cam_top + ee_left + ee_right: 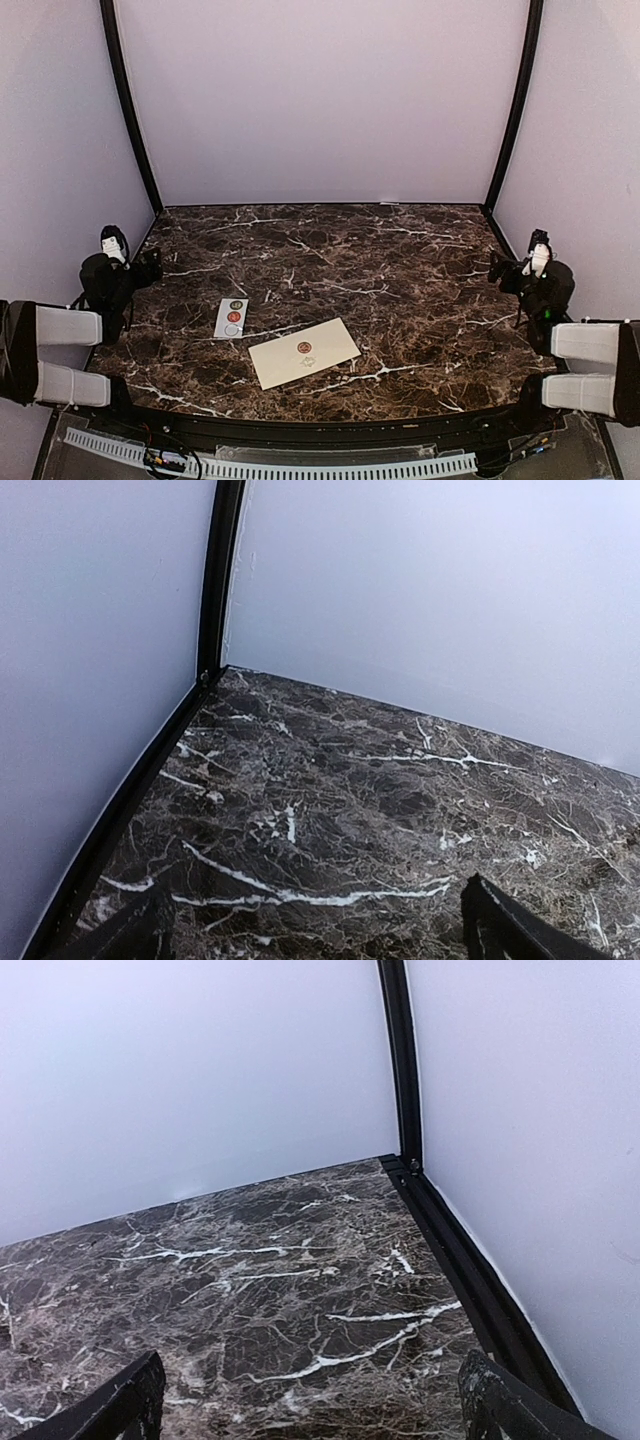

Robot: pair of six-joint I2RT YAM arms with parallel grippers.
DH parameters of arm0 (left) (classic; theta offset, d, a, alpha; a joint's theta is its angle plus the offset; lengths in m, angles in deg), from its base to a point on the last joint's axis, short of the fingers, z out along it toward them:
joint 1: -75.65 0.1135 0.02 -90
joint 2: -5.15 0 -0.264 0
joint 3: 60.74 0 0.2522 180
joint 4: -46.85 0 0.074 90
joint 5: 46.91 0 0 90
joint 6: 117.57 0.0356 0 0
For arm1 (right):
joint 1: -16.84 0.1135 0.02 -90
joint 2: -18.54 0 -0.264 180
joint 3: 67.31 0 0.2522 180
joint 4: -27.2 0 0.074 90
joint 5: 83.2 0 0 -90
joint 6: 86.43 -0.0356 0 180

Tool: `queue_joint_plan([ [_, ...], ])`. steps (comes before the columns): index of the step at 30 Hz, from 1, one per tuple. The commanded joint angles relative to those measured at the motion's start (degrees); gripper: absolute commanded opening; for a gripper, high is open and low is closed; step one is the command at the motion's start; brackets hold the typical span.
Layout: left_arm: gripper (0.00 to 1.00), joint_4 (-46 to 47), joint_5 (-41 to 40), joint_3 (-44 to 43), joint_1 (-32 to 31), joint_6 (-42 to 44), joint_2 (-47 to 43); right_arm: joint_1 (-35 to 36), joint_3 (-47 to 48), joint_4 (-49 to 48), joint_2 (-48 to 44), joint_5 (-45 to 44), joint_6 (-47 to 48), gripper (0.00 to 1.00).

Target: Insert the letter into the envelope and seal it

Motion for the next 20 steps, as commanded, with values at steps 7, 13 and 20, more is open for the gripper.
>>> queue_joint_plan([
  [7,0.99,11.2,0.0,1.3,0.1,4.3,4.8,-0.2,-4.9,-22.9,6.2,-4.4,5.2,0.99],
  [13,0.99,11.0,0.6,0.6,0.1,4.1,6.4,-0.2,-5.5,-23.8,6.3,-5.8,5.6,0.99],
  [20,0.99,11.0,0.5,0.6,0.2,3.7,6.4,-0.2,-5.5,-24.3,6.9,-5.8,5.5,0.99],
])
